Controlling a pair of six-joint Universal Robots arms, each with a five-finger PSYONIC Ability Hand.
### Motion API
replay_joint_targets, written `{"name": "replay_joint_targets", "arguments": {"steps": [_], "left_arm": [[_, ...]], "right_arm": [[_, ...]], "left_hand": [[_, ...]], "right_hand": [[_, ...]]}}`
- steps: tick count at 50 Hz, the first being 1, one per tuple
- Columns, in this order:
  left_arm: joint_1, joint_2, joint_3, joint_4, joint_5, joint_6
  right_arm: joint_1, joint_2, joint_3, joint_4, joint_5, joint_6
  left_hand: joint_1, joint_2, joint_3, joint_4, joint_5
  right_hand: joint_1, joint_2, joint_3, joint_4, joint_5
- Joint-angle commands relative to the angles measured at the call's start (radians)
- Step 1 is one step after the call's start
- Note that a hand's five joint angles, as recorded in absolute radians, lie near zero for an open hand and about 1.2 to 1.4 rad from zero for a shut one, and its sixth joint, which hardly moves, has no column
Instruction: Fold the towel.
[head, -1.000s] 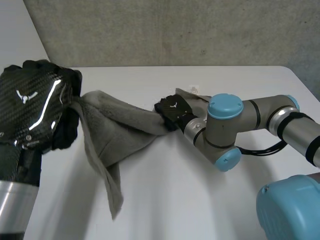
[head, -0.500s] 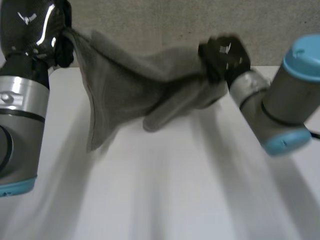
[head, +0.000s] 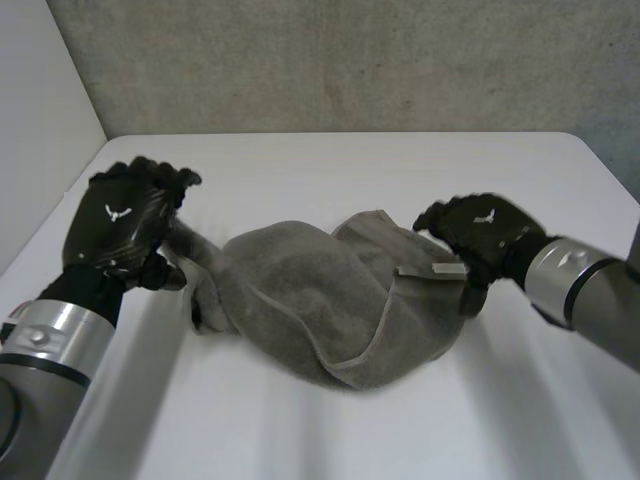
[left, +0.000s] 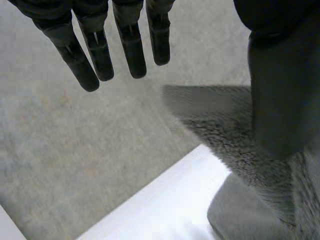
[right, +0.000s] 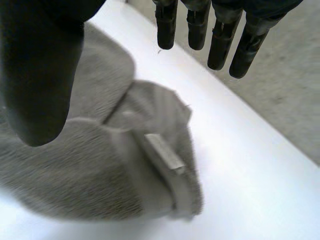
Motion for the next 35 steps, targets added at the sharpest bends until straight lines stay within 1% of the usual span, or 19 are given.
{"name": "replay_joint_targets", "arguments": {"steps": [1,2,3,4,6,7,8,10,13,15,16,18,19,21,22,26,32,34,35], "left_arm": [[-0.033,0.154,0.035,-0.161,0.001,-0.005],[-0.042,0.164,0.049,-0.191,0.000,-0.006],[-0.043,0.164,0.049,-0.191,0.000,-0.006],[-0.050,0.164,0.059,-0.212,-0.003,-0.006],[-0.055,0.164,0.063,-0.226,-0.005,-0.005],[-0.059,0.161,0.063,-0.234,-0.006,0.000],[-0.059,0.161,0.063,-0.234,-0.006,0.000],[-0.061,0.147,0.063,-0.238,-0.011,0.000],[-0.061,0.135,0.064,-0.242,-0.012,0.001],[-0.061,0.138,0.069,-0.246,-0.011,0.001],[-0.064,0.142,0.073,-0.254,-0.012,0.001],[-0.067,0.145,0.078,-0.261,-0.012,0.001],[-0.067,0.145,0.078,-0.261,-0.012,0.001],[-0.076,0.138,0.086,-0.269,-0.014,0.001],[-0.076,0.138,0.086,-0.269,-0.014,0.001],[-0.078,0.092,0.084,-0.274,-0.017,0.006],[-0.078,0.061,0.070,-0.307,-0.054,0.038],[-0.079,0.058,0.050,-0.340,-0.077,0.079],[-0.079,0.058,0.050,-0.340,-0.077,0.079]], "right_arm": [[-0.017,0.006,-0.041,-0.008,-0.060,-0.066],[-0.020,0.019,-0.055,-0.007,-0.086,-0.113],[-0.020,0.019,-0.055,-0.007,-0.086,-0.114],[-0.019,0.046,-0.066,-0.004,-0.105,-0.161],[-0.016,0.077,-0.083,-0.004,-0.117,-0.207],[-0.008,0.109,-0.107,-0.003,-0.117,-0.248],[-0.008,0.109,-0.107,-0.003,-0.117,-0.249],[-0.005,0.169,-0.161,0.005,-0.106,-0.287],[-0.004,0.200,-0.181,0.005,-0.103,-0.288],[-0.002,0.262,-0.210,0.005,-0.090,-0.287],[-0.002,0.263,-0.210,0.005,-0.089,-0.287],[0.010,0.308,-0.221,-0.001,-0.057,-0.276],[0.010,0.309,-0.221,-0.001,-0.057,-0.276],[0.059,0.347,-0.236,-0.014,-0.021,-0.270],[0.059,0.347,-0.236,-0.014,-0.020,-0.270],[0.110,0.416,-0.284,-0.053,0.030,-0.269],[0.125,0.462,-0.325,-0.060,0.066,-0.249],[0.138,0.471,-0.336,-0.060,0.067,-0.236],[0.147,0.480,-0.346,-0.060,0.072,-0.221]], "left_hand": [[-0.170,-0.178,-0.161,-0.175,-0.316],[-0.176,-0.185,-0.167,-0.181,-0.322],[-0.177,-0.185,-0.167,-0.181,-0.322],[-0.177,-0.185,-0.167,-0.181,-0.322],[-0.174,-0.182,-0.164,-0.178,-0.319],[-0.171,-0.179,-0.161,-0.175,-0.316],[-0.171,-0.179,-0.161,-0.175,-0.316],[-0.168,-0.176,-0.158,-0.172,-0.313],[-0.162,-0.170,-0.153,-0.166,-0.307],[-0.159,-0.167,-0.150,-0.163,-0.304],[-0.156,-0.164,-0.147,-0.160,-0.301],[-0.153,-0.161,-0.144,-0.157,-0.298],[-0.153,-0.161,-0.144,-0.157,-0.298],[-0.147,-0.155,-0.138,-0.152,-0.293],[-0.147,-0.155,-0.138,-0.152,-0.293],[-0.147,-0.155,-0.138,-0.152,-0.293],[-0.141,-0.149,-0.132,-0.146,-0.287],[-0.144,-0.152,-0.135,-0.149,-0.290],[-0.144,-0.152,-0.135,-0.149,-0.290]], "right_hand": [[-0.060,-0.074,-0.072,-0.081,-0.056],[-0.060,-0.074,-0.072,-0.081,-0.056],[-0.060,-0.074,-0.072,-0.081,-0.056],[-0.060,-0.074,-0.072,-0.081,-0.056],[-0.060,-0.074,-0.072,-0.081,-0.056],[-0.060,-0.074,-0.072,-0.081,-0.056],[-0.060,-0.074,-0.072,-0.081,-0.056],[-0.060,-0.074,-0.072,-0.081,-0.056],[-0.060,-0.074,-0.072,-0.081,-0.056],[-0.050,-0.063,-0.062,-0.071,-0.046],[-0.050,-0.063,-0.062,-0.071,-0.046],[-0.030,-0.043,-0.041,-0.051,-0.025],[-0.029,-0.043,-0.041,-0.050,-0.025],[-0.024,-0.037,-0.035,-0.045,-0.019],[-0.024,-0.037,-0.035,-0.045,-0.019],[0.009,-0.005,-0.003,-0.012,0.013],[0.044,0.031,0.032,0.023,0.048],[0.067,0.054,0.056,0.046,0.072],[0.097,0.083,0.085,0.076,0.101]]}}
